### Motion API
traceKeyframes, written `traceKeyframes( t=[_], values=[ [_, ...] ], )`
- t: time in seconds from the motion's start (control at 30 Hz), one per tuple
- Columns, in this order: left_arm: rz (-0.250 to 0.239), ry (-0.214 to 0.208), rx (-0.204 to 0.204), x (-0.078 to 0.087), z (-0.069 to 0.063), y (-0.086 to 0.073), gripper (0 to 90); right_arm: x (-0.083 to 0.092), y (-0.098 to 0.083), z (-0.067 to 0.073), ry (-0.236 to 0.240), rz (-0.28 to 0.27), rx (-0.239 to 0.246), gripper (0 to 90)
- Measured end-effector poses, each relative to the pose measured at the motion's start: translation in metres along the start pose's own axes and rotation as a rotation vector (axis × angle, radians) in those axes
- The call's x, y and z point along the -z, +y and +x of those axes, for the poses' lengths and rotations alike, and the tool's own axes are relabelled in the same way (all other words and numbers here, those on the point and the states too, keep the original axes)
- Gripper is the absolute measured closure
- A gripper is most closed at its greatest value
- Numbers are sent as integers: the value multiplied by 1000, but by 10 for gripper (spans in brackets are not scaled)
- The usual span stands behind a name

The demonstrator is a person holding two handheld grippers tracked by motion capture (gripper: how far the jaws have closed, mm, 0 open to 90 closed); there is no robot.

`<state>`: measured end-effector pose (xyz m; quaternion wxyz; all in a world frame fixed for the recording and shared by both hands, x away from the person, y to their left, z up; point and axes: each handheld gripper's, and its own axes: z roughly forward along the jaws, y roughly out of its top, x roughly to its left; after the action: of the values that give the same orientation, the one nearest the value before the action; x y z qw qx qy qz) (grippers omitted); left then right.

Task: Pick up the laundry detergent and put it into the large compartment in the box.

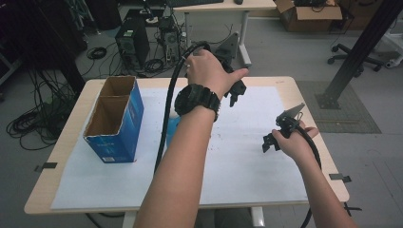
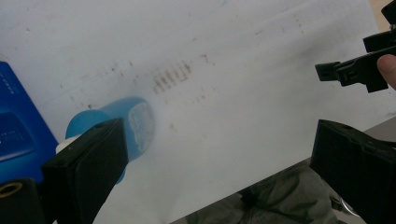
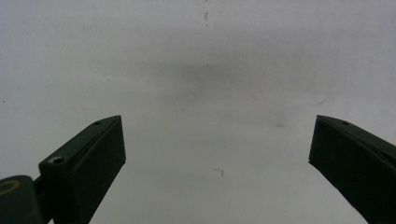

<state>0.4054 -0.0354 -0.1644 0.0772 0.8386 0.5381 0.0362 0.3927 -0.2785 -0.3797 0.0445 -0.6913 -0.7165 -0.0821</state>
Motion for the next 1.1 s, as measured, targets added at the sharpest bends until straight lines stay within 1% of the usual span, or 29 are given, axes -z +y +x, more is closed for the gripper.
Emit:
traceKeyframes(
  t=[0.13,0.23,0.43,0.5,0.6,0.73,0.77,0.87,0.93,0.97,1.0,1.1],
  values=[
    [3,-3,0,1,0,0,45,1,-1,2,11,1,8,39],
    [6,1,-9,2,1,0,45,3,-1,3,13,0,15,38],
    [5,2,-13,3,2,-1,45,6,-2,2,6,-8,14,38],
    [9,1,-18,2,3,-1,45,7,-3,2,10,-10,14,38],
    [9,0,-16,3,7,-2,45,7,-3,4,15,-11,27,38],
    [13,11,-3,4,15,-3,44,8,-3,5,17,-9,26,38],
    [13,11,-3,4,15,-3,45,8,-3,5,17,-9,26,38],
    [19,22,17,4,25,-5,44,8,-3,5,19,-9,25,38],
    [21,23,25,4,31,-7,44,8,-4,5,19,-11,24,38],
    [21,23,25,4,31,-7,45,7,-4,5,20,-14,22,38],
    [18,18,35,4,35,-8,44,7,-4,6,21,-14,21,38],
    [23,29,46,2,43,-10,45,7,-4,6,20,-15,24,38]
  ],
)
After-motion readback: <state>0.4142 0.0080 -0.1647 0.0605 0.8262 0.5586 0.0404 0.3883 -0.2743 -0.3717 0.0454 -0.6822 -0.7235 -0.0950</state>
